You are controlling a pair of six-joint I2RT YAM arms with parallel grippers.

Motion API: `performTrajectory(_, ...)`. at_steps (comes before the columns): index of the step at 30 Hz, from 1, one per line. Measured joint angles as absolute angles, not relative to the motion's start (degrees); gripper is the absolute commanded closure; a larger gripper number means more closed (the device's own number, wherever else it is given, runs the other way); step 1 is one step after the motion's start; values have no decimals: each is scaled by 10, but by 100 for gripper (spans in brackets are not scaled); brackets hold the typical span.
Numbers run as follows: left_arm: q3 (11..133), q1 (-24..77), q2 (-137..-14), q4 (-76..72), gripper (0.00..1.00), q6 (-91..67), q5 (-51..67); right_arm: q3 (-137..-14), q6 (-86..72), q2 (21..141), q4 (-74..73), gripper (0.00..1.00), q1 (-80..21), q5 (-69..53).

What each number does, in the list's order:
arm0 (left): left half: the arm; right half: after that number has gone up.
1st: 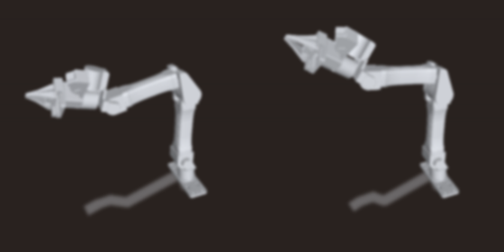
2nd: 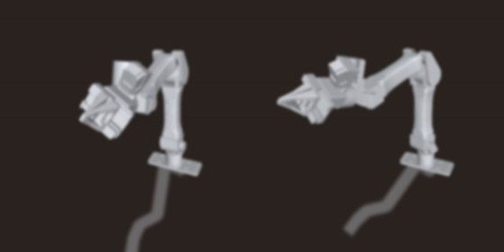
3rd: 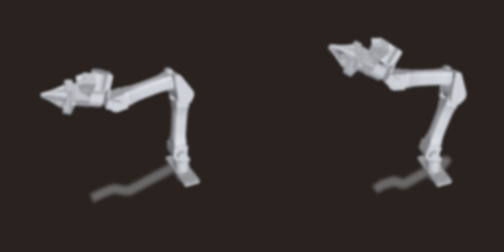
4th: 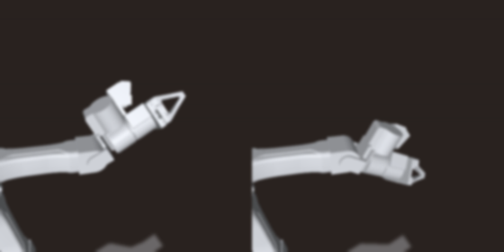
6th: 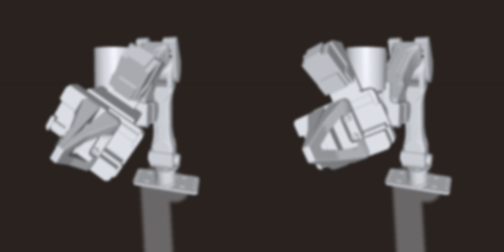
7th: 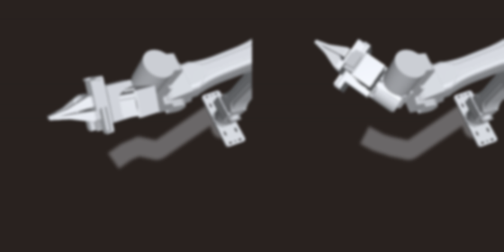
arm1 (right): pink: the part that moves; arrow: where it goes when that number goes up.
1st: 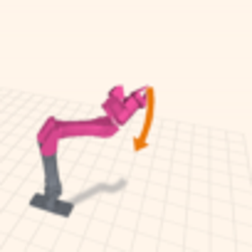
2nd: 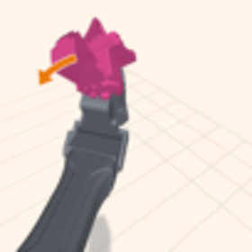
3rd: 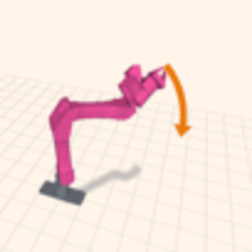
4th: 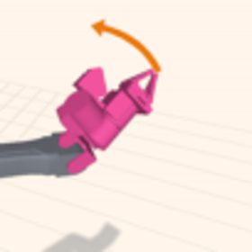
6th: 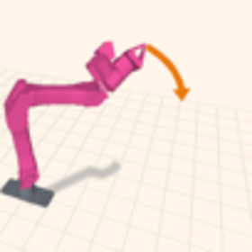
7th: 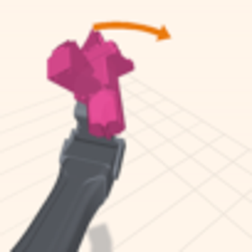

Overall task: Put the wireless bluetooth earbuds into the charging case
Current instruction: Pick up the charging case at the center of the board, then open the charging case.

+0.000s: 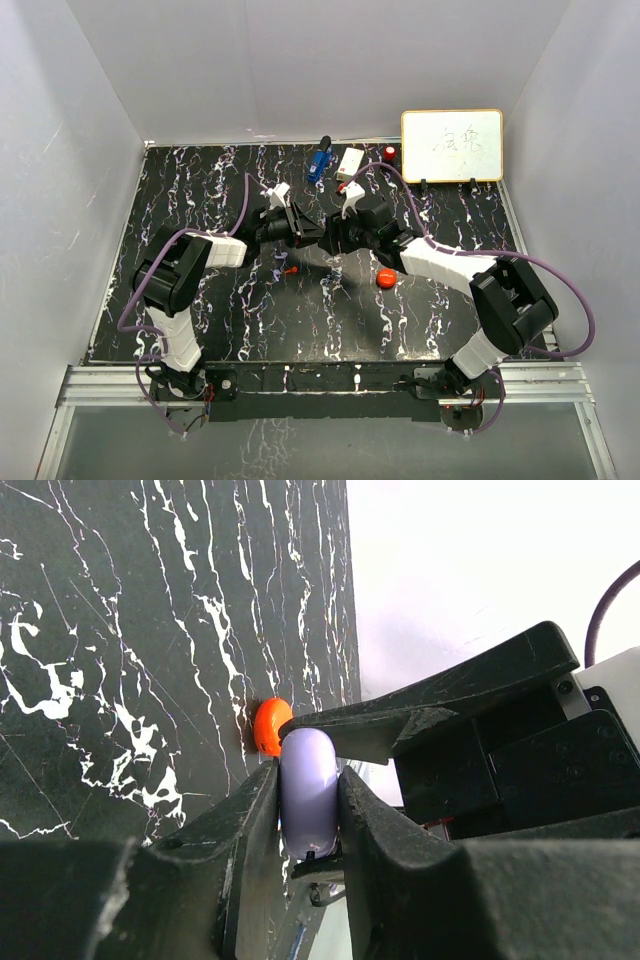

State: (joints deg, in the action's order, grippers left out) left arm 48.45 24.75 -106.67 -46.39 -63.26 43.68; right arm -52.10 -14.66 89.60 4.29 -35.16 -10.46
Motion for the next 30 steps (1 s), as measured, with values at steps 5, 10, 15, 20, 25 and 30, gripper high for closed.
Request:
performTrajectory(5,483,247,-1067,-473,97,-637,434,-523,-146,896,45,44,-352,-105)
performTrajectory(10,482,249,-1067,-487,100,-642,437,-525,-154,896,52,29,-351,-110)
performTrajectory(15,483,245,-1069,-517,100,-652,446,-518,-171,878,61,27,-334,-132)
performTrajectory(20,487,237,-1095,-565,100,-671,463,-485,-206,806,77,29,-283,-165)
performTrajectory(25,491,233,-1125,-629,100,-694,480,-459,-255,771,118,40,-223,-223)
performTrajectory(30,495,233,-1151,-728,100,-746,500,-430,-309,783,161,46,-185,-296)
